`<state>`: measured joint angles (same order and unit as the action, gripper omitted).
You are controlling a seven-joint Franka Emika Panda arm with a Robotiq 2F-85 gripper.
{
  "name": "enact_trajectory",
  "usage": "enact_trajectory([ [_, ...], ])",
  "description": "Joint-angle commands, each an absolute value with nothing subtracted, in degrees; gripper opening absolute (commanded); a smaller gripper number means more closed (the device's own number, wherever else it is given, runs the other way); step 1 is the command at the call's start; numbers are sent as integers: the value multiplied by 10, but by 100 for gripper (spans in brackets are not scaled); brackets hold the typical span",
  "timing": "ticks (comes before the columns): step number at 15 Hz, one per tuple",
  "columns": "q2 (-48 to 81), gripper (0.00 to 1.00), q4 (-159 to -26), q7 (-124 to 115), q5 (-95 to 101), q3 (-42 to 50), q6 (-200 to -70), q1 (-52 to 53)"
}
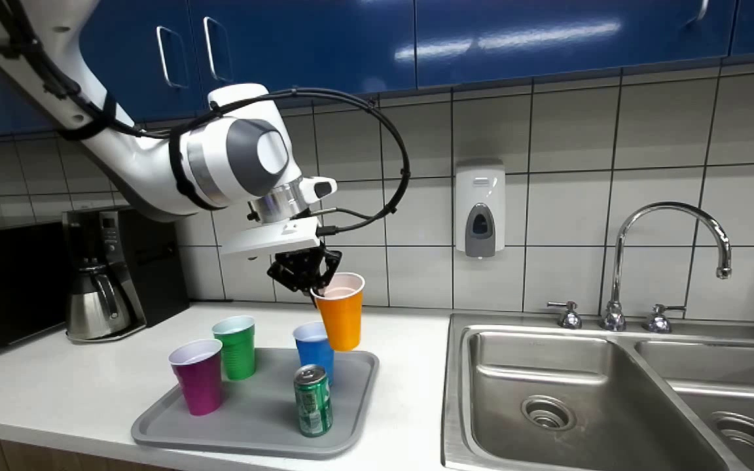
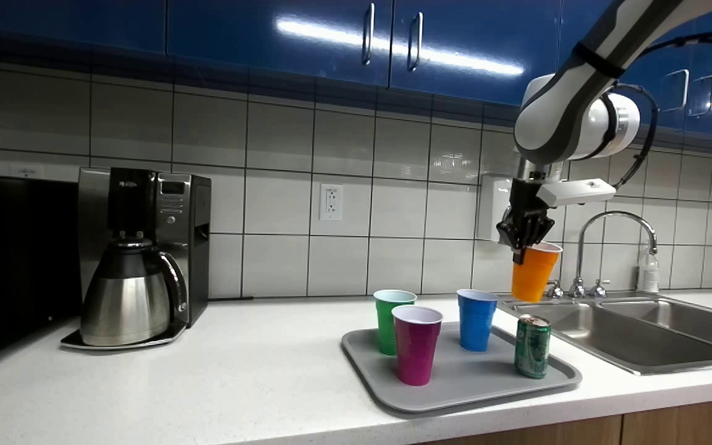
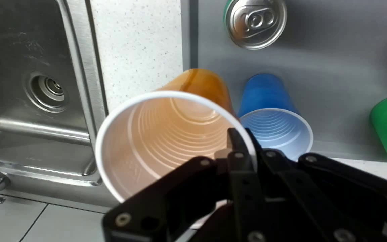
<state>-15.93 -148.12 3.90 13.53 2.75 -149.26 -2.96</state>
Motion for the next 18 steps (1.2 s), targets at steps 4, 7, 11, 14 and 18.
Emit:
enact_trajectory([
  [4, -193, 1, -1487, 53, 113, 7, -1456, -1],
  [7, -199, 1, -1490, 55, 113, 1, -1452, 10],
  [11, -209, 1, -1490, 50, 120, -13, -1431, 16],
  [14, -223, 1, -1498, 46, 119, -21, -1419, 22],
  [18, -240, 1, -1508, 47, 111, -29, -1401, 37],
])
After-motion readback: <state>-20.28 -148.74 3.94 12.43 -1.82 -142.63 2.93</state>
